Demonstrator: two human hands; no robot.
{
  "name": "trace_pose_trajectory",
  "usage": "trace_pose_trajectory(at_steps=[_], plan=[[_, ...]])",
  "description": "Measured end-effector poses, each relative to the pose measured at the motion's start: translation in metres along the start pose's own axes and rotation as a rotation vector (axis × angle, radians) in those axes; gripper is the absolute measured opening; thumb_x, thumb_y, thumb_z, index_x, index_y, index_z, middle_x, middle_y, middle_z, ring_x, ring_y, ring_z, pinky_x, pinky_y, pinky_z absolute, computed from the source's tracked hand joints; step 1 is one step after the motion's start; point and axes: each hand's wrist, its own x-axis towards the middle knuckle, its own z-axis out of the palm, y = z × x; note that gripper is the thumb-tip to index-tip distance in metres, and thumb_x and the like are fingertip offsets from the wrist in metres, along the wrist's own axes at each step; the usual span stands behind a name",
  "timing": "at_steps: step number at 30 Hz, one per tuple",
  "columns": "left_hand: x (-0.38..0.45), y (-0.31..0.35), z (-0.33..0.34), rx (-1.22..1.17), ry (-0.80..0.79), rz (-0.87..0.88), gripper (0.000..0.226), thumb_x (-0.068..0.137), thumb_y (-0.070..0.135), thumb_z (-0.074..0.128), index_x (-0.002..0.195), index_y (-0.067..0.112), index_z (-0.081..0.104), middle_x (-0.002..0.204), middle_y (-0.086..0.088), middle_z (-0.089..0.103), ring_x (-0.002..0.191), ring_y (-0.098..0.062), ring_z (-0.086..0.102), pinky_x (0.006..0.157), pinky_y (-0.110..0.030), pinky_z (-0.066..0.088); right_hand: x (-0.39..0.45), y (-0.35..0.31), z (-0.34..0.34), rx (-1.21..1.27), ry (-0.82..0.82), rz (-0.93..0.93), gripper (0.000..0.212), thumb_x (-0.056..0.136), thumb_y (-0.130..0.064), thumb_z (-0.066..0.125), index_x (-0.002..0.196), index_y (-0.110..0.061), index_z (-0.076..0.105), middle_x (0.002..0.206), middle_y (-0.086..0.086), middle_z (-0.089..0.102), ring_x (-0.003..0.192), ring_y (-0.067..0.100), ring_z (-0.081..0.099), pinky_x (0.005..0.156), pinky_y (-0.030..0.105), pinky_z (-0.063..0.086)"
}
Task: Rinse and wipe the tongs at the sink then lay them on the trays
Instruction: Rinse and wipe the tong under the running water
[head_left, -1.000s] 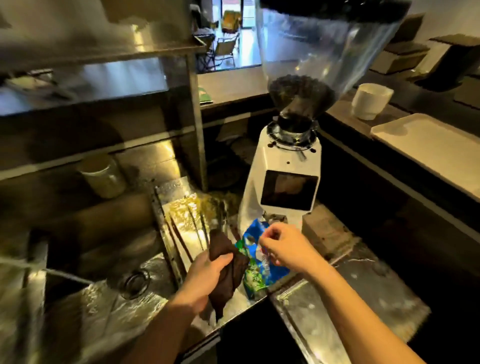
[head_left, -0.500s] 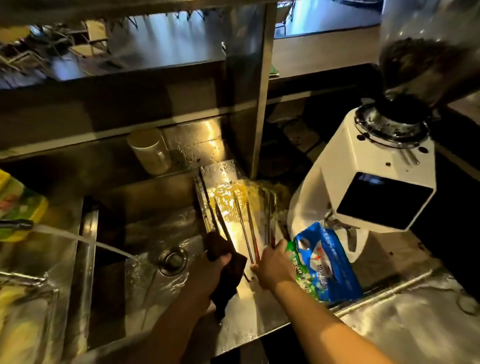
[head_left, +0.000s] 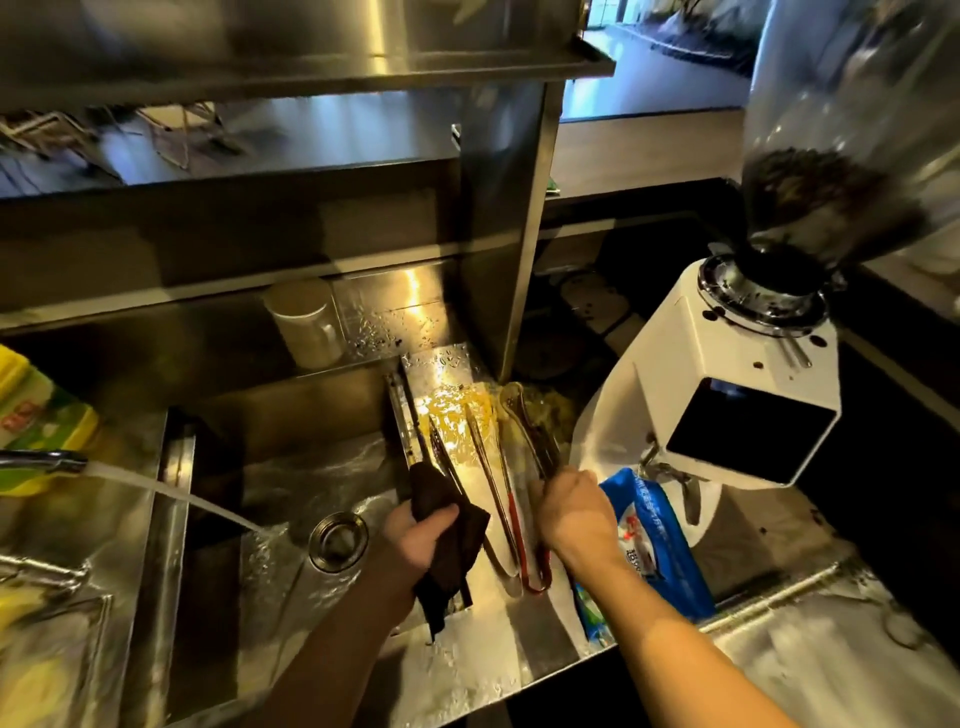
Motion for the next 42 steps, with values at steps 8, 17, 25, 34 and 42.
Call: trace_pose_trajectory(at_steps=[8,17,25,34,42], plan=[[-0.013,0.02,-0.061,-0.17,0.052,0.063,0.022,0.089,0.012,0.071,0.109,0.004,0.069,0.087,-0.016,0.078,0.079,-0.031,0.074,0.074,-0.041,0.061,-0.05,-0.046,-0.012,0.763,-0.252,-0.075,0.052,0.098,-0.027,0.057,0.143,-0.013,0.035,0.126,0.005,0.059,0.105,0.024,0.063,0.085,0.029,0.048],[-0.008,0.031,-0.19,-0.533,0.195,0.006,0.064,0.095,0.051,0.052,0.131,-0.001,0.059,0.126,-0.026,0.066,0.118,-0.04,0.063,0.1,-0.061,0.049,-0.099,-0.145,0.042,1.172,-0.939,0.034,0.013,0.083,-0.003,0.059,0.079,-0.004,0.071,0.079,0.013,0.062,0.055,0.018,0.057,0.045,0.028,0.043],[0.014,0.034,-0.269,-0.541,0.152,-0.001,0.04,0.098,0.047,0.052,0.103,0.013,0.073,0.087,-0.008,0.08,0.076,-0.021,0.077,0.062,-0.029,0.059,-0.135,-0.213,0.096,0.679,-0.785,-0.199,0.01,0.081,-0.017,0.057,0.083,-0.007,0.06,0.067,0.011,0.049,0.042,0.015,0.037,0.037,0.024,0.028],[0.049,0.048,-0.293,-0.411,0.285,-0.047,0.011,0.094,0.004,0.057,0.1,0.001,0.065,0.093,-0.022,0.067,0.076,-0.029,0.065,0.061,-0.032,0.055,-0.153,-0.216,0.115,0.406,-0.734,-0.378,0.011,0.086,-0.026,0.054,0.095,-0.029,0.059,0.053,-0.008,0.049,0.037,0.007,0.042,0.036,0.022,0.032],[0.073,0.044,-0.248,-0.475,0.289,-0.133,0.033,0.096,-0.002,0.047,0.128,-0.007,0.054,0.126,-0.032,0.063,0.107,-0.039,0.066,0.097,-0.054,0.053,-0.14,-0.213,0.108,0.36,-0.659,-0.399,0.013,0.085,-0.029,0.054,0.086,-0.018,0.061,0.052,-0.008,0.05,0.04,0.005,0.045,0.041,0.022,0.033]])
